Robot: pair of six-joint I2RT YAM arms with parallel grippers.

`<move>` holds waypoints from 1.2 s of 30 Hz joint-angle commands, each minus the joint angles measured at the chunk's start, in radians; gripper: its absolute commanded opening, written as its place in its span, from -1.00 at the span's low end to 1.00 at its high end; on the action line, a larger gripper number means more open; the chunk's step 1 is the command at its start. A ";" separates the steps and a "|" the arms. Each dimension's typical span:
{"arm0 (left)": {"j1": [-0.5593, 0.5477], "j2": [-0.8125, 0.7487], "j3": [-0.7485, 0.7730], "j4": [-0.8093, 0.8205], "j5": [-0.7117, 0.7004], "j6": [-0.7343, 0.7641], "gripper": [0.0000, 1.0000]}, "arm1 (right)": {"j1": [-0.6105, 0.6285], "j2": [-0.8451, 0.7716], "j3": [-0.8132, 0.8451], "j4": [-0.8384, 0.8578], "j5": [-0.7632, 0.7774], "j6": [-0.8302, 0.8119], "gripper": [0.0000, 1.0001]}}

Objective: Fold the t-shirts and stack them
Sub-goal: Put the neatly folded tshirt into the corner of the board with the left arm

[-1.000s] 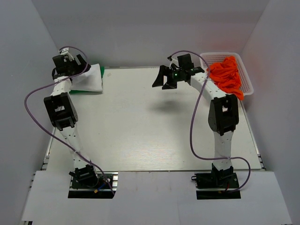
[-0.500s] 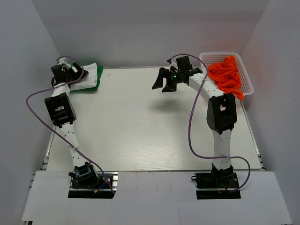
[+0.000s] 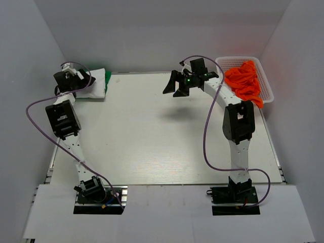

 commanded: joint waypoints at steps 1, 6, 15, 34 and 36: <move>-0.028 -0.197 -0.068 0.063 -0.121 0.033 0.99 | 0.006 -0.027 0.038 0.031 -0.031 -0.008 0.81; -0.040 -0.306 -0.147 0.088 -0.129 0.053 0.99 | 0.022 -0.098 -0.018 0.025 -0.002 -0.056 0.81; -0.095 -0.618 -0.284 -0.163 -0.241 0.087 0.99 | 0.032 -0.322 -0.237 0.055 0.147 -0.093 0.81; -0.173 -1.435 -0.766 -0.820 -0.566 -0.100 0.99 | 0.030 -1.035 -0.992 0.224 0.587 0.028 0.81; -0.173 -1.444 -0.755 -0.848 -0.548 -0.090 0.99 | 0.029 -1.090 -1.042 0.252 0.597 0.041 0.81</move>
